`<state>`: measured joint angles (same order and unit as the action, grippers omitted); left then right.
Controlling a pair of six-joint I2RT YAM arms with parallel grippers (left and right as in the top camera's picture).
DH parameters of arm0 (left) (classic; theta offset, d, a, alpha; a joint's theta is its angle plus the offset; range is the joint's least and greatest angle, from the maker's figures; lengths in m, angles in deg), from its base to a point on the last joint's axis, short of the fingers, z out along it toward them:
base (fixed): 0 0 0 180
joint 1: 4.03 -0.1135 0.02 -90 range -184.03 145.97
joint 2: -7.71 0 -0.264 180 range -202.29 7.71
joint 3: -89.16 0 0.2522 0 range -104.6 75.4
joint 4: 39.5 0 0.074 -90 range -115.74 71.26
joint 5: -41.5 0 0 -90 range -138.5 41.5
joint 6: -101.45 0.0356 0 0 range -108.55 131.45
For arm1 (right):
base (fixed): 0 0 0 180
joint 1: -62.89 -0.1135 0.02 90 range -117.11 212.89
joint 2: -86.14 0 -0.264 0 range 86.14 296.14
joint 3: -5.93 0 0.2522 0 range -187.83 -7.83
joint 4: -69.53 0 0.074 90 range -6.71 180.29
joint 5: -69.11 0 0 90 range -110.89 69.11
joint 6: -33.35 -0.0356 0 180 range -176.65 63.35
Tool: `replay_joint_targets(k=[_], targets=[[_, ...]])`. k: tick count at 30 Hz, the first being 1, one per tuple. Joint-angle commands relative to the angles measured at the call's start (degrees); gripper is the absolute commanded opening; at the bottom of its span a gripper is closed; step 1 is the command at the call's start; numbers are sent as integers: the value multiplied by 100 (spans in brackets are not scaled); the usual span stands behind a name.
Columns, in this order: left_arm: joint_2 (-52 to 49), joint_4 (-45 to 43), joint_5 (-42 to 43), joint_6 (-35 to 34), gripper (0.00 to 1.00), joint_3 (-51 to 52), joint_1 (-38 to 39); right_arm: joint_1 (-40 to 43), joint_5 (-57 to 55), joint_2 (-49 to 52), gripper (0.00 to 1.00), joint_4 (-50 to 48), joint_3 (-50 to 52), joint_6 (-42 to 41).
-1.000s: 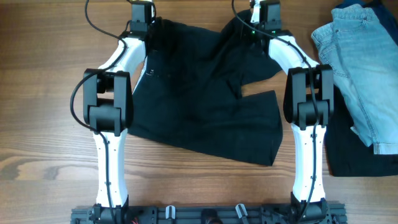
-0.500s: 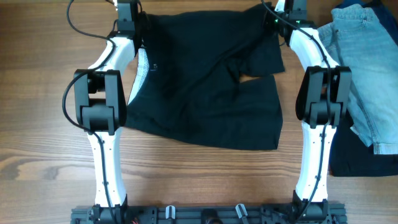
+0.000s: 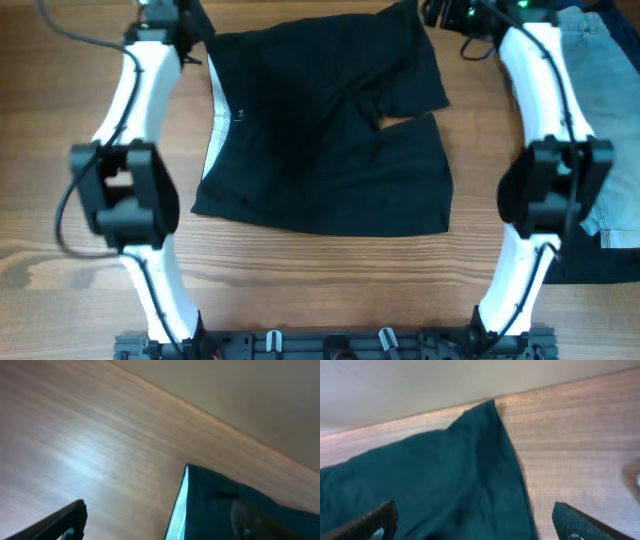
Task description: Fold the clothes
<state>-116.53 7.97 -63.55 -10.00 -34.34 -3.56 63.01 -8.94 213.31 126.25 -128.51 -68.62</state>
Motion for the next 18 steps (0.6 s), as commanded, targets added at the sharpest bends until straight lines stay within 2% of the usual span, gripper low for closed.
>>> replay_joint_targets(k=[1, 3, 5, 7, 12, 18], targets=[[704, 1126, 719, -308, 94, -92, -37, 35, 297, -120, 88, 1298, -48, -24], [916, 1843, 1040, -450, 92, -92, -37, 35, 310, -144, 83, 1843, -48, -24], [1200, 2739, 1051, -984, 93, -92, -37, 35, 310, -267, 83, 2315, -48, -26], [1484, 3370, 1054, -1123, 92, -92, -37, 35, 310, -525, 83, 2734, -48, -63], [2168, 4533, 1051, -1123, 93, -90, 7, 35, 260, -1423, 84, 3724, -48, -109], [2883, 5410, 1054, -1185, 94, 39, 4, 22, 157, -2437, 92, 4822, 0, -111]])
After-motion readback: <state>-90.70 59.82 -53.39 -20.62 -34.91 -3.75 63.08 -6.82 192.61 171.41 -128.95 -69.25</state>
